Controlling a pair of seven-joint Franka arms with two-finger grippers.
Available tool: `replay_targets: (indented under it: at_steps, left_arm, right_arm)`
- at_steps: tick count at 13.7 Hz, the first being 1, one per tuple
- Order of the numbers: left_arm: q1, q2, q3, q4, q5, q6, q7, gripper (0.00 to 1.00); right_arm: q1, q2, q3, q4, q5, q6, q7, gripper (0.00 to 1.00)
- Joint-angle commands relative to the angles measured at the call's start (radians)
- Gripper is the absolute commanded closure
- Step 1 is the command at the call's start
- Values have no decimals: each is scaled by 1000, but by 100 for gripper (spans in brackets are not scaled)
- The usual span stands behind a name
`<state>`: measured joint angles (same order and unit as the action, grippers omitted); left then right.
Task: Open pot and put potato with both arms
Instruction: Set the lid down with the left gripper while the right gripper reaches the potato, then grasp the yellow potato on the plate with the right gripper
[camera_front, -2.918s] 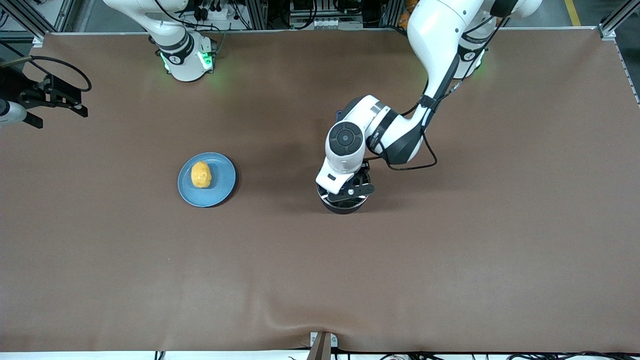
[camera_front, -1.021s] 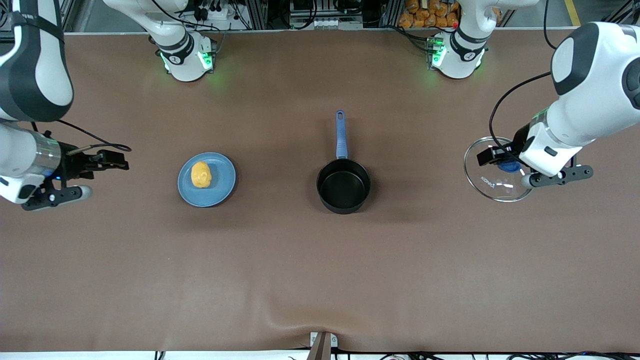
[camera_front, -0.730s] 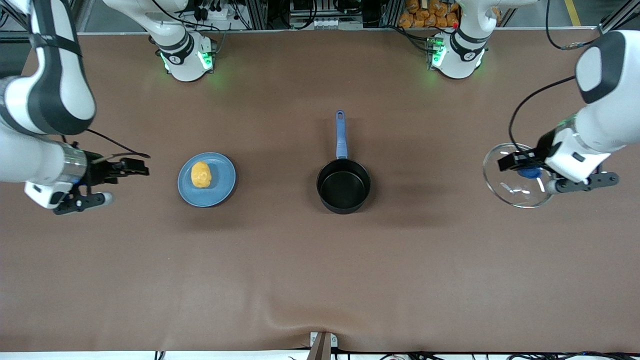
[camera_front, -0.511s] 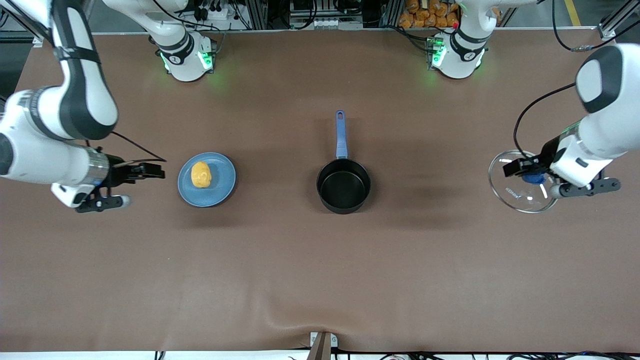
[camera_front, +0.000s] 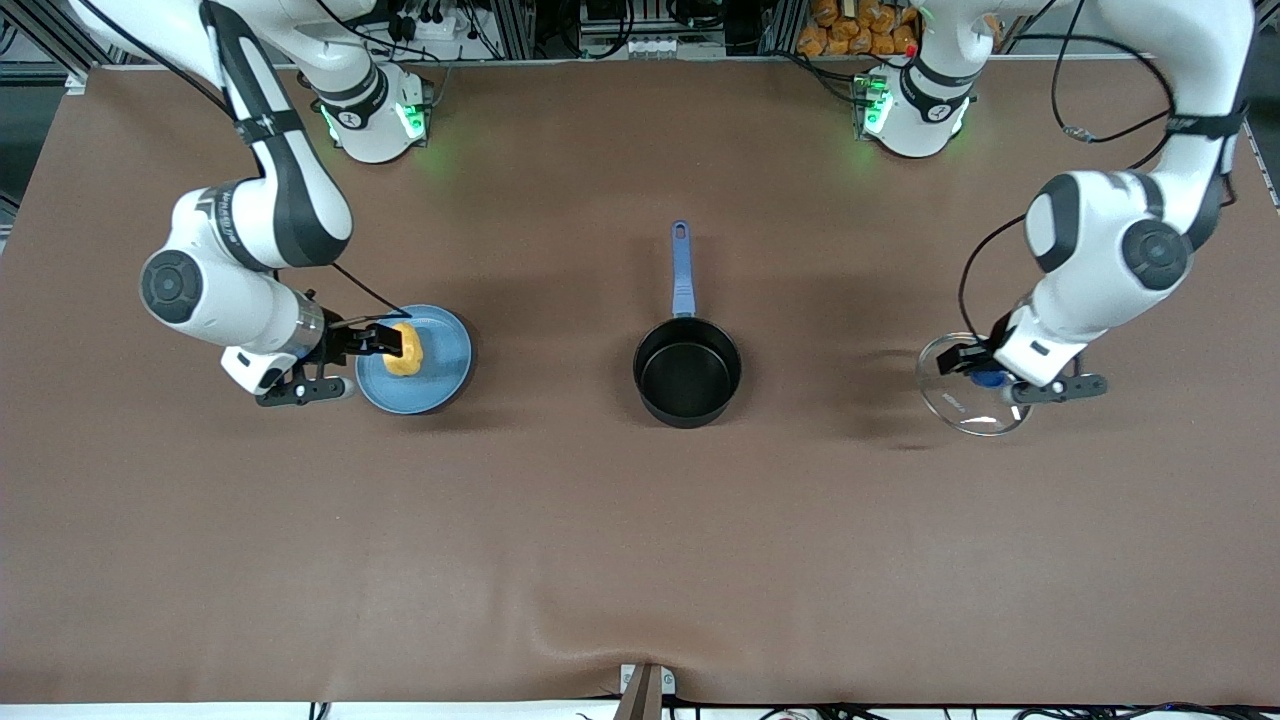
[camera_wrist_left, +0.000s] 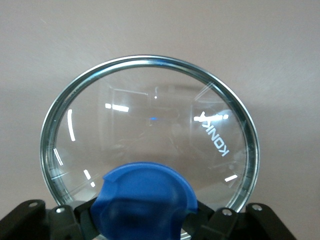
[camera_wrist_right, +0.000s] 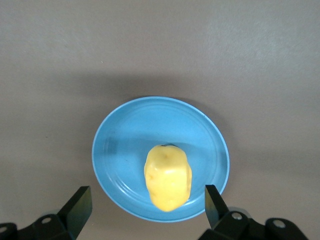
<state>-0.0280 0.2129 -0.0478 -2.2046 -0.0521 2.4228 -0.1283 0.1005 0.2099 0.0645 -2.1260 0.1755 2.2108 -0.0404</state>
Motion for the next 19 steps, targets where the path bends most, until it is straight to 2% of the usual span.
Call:
replay_targets:
  at_steps: [1,3,6,9,11,12,13,14,15,16,17,19]
  left_arm:
    - [5,68,-23,-10,32,88,9,77]
    - [3,97,-37,-14,32,102,9,77]
    - [19,161,-37,-12,99,156,7,77]
    - [20,175,-37,-9,100,160,7,77]
    - [20,184,-37,-9,101,167,7,74]
    - [20,184,-37,-9,110,167,7,68]
    - [20,184,-37,-9,113,167,7,63]
    - [20,184,-37,-6,113,167,7,43]
    - [20,184,-37,-6,113,167,7,12]
    - [20,184,-38,-6,113,167,7,0]
    - [20,184,-38,-4,113,167,6,0]
    - [19,178,-38,-3,113,167,4,0]
  right_arm:
    - [10,-9,-5,-106,4,131,-1,0]
    - [10,20,-5,-127,2,173,-1,0]
    - [12,81,-5,-143,2,245,-1,0]
    - [19,103,-5,-150,4,263,1,0]
    - [19,118,-5,-150,6,271,2,14]
    - [19,120,-5,-150,4,265,-1,33]
    - [18,117,-3,-149,4,257,4,75]
    - [19,112,-3,-143,5,229,8,88]
    - [19,105,-3,-137,6,207,11,95]
    - [19,97,-3,-134,6,192,11,100]
    - [24,89,-2,-108,7,166,16,100]
    - [56,89,-2,27,10,-5,63,100]
